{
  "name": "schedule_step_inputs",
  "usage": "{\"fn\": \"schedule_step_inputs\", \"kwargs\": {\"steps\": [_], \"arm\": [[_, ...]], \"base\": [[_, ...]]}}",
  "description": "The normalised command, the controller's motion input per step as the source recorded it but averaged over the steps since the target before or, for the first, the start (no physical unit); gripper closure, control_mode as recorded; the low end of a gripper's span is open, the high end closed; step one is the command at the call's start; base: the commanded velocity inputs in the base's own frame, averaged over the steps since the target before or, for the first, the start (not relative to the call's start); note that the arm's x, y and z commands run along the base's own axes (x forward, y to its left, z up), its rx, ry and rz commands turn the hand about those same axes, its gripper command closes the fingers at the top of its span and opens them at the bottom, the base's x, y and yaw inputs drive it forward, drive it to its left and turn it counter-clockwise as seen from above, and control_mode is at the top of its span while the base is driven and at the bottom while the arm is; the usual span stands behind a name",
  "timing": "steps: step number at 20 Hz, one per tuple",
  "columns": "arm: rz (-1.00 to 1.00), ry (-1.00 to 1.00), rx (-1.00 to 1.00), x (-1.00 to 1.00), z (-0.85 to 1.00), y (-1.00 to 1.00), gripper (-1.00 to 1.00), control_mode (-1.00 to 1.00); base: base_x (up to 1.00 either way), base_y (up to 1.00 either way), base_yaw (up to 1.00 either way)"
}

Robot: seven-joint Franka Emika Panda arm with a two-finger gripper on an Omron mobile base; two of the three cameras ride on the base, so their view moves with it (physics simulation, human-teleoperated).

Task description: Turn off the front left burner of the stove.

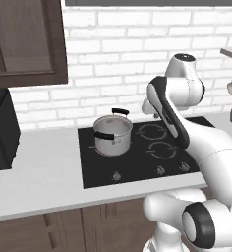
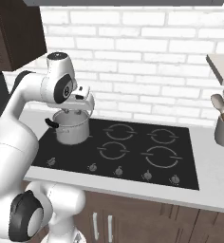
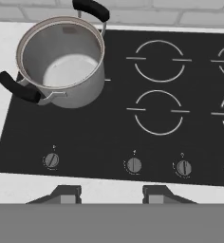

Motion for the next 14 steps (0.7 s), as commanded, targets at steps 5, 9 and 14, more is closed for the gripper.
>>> {"fn": "schedule_step_inputs", "kwargs": {"steps": [5, 9, 14], "arm": [[0.00, 0.00, 0.00, -0.02, 0.00, 0.00, -1.00, -1.00], [0.00, 0.00, 0.00, -0.01, 0.00, 0.00, -1.00, -1.00], [0.00, 0.00, 0.00, -0.10, 0.00, 0.00, -1.00, -1.00]], "base": [[0.00, 0.00, 0.00], [0.00, 0.00, 0.00], [0.00, 0.00, 0.00]]}}
